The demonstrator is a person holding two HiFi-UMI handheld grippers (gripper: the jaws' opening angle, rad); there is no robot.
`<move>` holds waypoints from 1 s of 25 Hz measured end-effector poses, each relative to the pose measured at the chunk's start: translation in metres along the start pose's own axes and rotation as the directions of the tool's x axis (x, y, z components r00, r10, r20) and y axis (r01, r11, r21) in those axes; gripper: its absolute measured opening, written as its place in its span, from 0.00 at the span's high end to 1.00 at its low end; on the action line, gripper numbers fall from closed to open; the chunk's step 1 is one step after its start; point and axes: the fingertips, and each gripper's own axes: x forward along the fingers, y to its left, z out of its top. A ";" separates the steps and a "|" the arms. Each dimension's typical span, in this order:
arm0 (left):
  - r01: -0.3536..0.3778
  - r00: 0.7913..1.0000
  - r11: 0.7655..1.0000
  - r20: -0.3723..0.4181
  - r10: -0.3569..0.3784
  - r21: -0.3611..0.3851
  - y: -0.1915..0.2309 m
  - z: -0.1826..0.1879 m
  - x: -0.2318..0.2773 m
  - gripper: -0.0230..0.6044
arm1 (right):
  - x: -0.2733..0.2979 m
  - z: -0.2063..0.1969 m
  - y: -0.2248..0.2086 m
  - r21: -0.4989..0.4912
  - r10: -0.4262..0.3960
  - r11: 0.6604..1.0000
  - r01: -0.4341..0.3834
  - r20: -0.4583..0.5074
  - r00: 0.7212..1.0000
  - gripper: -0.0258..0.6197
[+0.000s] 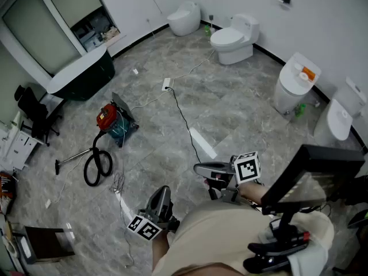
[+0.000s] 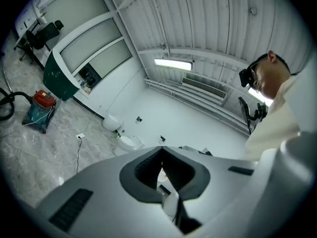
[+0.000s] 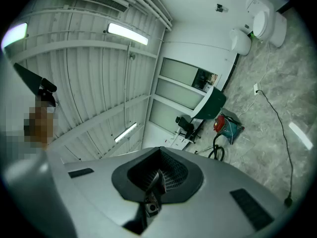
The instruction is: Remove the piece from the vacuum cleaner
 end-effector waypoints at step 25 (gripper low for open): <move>-0.274 0.948 0.930 -0.090 0.304 0.246 -0.028 -0.041 0.151 0.96 | -0.071 0.088 -0.039 0.055 0.225 0.974 -0.218 -0.223 0.948 0.96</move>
